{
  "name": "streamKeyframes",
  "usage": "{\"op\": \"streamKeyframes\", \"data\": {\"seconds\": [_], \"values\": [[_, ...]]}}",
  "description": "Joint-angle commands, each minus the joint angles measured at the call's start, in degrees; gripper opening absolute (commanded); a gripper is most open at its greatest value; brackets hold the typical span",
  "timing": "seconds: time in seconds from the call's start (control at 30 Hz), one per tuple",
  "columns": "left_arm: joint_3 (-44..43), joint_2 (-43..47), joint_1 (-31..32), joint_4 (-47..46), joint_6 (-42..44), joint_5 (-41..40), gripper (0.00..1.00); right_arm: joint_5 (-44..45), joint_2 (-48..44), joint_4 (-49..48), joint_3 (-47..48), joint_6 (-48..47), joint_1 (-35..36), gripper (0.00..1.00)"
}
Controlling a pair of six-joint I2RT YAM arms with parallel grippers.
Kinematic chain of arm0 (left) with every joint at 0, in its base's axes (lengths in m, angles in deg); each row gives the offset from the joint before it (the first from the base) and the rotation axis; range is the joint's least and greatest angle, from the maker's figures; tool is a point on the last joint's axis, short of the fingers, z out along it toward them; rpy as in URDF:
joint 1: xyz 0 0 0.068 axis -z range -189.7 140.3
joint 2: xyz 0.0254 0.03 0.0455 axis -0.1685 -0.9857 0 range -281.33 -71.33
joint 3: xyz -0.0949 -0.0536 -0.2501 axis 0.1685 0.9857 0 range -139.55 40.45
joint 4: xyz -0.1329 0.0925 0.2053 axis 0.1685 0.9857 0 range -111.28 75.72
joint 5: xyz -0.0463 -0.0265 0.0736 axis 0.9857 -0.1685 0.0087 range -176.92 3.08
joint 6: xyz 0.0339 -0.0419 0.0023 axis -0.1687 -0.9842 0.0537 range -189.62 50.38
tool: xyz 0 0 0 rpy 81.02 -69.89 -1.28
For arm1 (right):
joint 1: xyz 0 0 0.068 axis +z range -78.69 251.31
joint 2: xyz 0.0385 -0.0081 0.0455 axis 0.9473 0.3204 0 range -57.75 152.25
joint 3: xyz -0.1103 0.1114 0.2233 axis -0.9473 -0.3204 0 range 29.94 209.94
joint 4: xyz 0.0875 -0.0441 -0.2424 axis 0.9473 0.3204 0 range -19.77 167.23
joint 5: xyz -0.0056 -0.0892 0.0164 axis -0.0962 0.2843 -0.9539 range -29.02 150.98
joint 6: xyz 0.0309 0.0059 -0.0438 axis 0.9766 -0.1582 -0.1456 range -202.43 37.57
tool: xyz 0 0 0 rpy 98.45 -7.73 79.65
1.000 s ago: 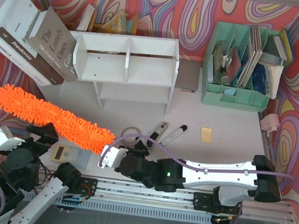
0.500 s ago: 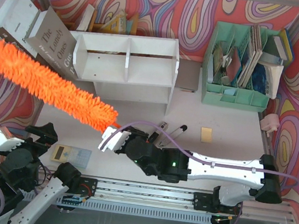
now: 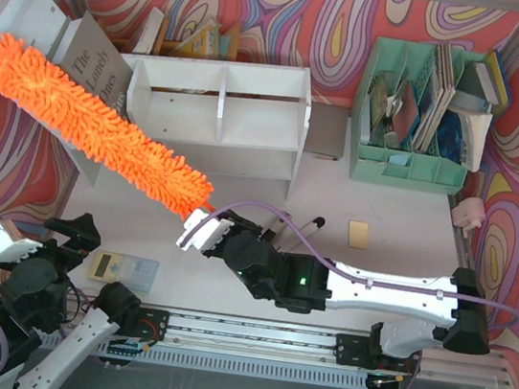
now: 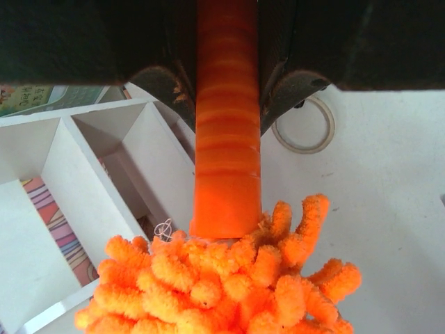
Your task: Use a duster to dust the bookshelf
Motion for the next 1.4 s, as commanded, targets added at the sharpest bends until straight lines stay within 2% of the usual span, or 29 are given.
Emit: {"op": "streamKeyframes", "data": {"seconds": [0.0,0.3,0.8,1.17,1.37], "values": [[0.49,0.84,0.28,0.28,1.26,0.24,0.98,0.76,-3.22,-3.4,-2.07,2.12,-0.26,0.0],[0.53,0.79,0.34,0.21,1.34,0.37,0.98,0.43,-5.64,-3.16,-5.77,3.33,-0.27,0.0],[0.69,0.75,0.34,0.08,1.32,0.25,0.98,0.4,-7.52,1.61,-14.3,15.18,-0.28,0.0],[0.69,0.58,0.29,0.17,1.24,0.23,0.98,-1.84,-9.49,0.85,-8.51,11.84,-0.28,0.0],[0.71,0.66,0.27,0.26,1.14,0.19,0.98,-3.3,-8.46,0.92,-10.54,14.22,-0.22,0.0]]}}
